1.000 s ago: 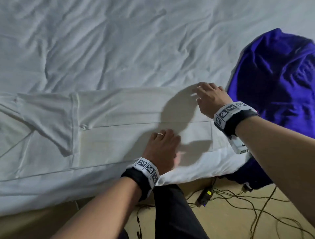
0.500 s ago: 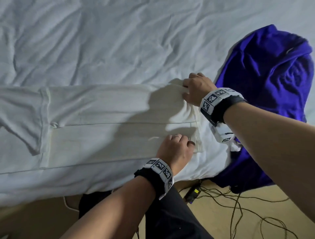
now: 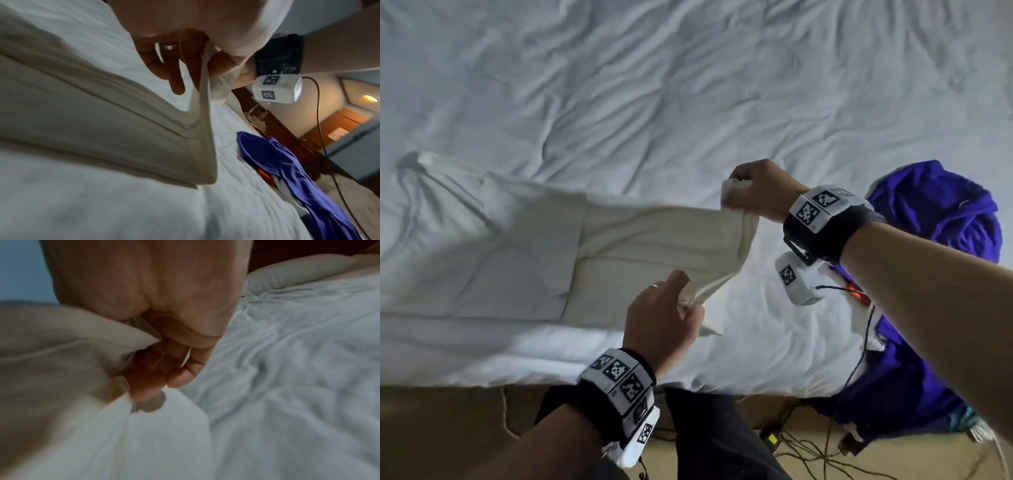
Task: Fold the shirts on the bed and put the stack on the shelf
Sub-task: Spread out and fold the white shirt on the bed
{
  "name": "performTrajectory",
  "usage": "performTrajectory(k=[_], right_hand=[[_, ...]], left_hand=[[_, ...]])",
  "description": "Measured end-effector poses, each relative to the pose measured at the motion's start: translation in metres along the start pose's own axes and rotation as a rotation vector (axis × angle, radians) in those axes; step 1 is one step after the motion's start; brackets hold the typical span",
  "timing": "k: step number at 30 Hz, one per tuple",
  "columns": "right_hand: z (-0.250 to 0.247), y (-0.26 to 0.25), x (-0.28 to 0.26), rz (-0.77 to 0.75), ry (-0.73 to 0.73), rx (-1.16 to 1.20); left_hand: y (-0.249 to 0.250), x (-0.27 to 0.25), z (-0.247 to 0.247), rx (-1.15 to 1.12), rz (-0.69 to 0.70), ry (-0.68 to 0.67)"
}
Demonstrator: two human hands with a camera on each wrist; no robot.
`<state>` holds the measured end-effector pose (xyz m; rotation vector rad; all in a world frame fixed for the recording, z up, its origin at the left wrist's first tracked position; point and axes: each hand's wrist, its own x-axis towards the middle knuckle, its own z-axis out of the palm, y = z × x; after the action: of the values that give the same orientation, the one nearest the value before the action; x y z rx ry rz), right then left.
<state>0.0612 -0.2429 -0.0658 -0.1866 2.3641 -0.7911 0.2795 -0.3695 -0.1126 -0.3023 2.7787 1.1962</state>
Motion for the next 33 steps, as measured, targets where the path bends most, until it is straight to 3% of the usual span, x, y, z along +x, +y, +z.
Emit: performTrajectory(k=[5,12,18,26,30,33], right_hand=[[0.072,-0.102,0.018,-0.046,-0.054,0.134],[0.214,-0.212,0.068,-0.031,-0.040,0.116],[0.308,-0.274,0.106,0.066,0.014,0.166],[0.347,-0.308,0.142,0.123,0.116,0.189],[0.346,-0.302,0.141,0.100,-0.028,0.225],[0.333,-0.297,0.129,0.071,-0.189,0.456]], left_hand=[[-0.081,-0.029,-0.076,-0.189,-0.192,0.118],[-0.205,-0.055,-0.173,-0.180,-0.287,0.206],[-0.290,-0.052,-0.237,-0.041,-0.435,0.151],[-0.343,-0.028,-0.261,0.068,-0.455,0.063],[-0.351,-0.022,-0.268,0.135,-0.527,0.004],[-0.353,-0.023,-0.275,0.195,-0.611,-0.087]])
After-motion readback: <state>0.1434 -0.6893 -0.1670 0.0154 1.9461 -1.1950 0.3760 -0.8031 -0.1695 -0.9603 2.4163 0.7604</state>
